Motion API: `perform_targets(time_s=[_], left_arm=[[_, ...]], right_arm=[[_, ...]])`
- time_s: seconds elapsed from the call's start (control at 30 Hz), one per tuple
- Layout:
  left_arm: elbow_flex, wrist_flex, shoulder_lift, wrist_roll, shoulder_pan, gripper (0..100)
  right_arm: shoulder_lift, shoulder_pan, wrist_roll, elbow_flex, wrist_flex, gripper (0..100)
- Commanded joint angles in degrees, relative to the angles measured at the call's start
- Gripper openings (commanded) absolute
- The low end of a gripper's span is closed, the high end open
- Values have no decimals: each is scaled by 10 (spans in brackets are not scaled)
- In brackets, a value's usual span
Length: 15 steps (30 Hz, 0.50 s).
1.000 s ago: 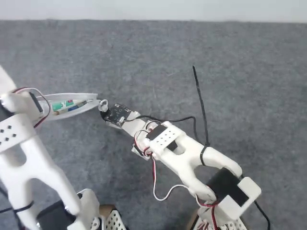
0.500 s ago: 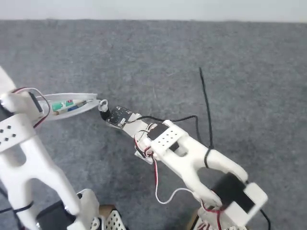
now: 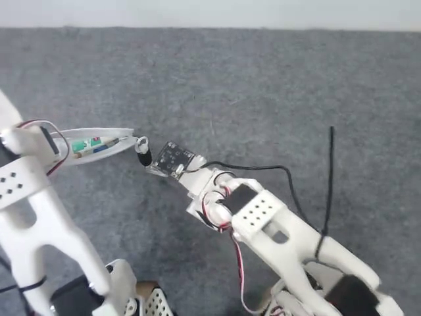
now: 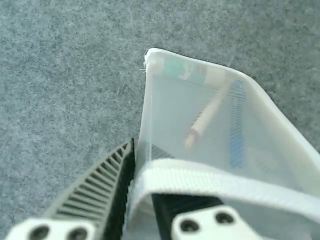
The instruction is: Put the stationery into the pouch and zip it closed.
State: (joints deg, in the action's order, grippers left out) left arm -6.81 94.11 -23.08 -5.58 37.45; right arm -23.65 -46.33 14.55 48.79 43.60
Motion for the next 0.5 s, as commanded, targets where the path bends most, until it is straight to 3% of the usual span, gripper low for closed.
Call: perform_targets(time_s=[0.0,0.2,0.47], left_arm=[[0,-18,-9,-6,1,9],[0,-17,-9,-7,-10,9],[-7,0,-9,-7,-74,9]], right_arm=[[-73,-6,-48,-2,-22,6],[-116,-6,-99,-2,-21,6],[-225,-46,-149,40,-21,6]])
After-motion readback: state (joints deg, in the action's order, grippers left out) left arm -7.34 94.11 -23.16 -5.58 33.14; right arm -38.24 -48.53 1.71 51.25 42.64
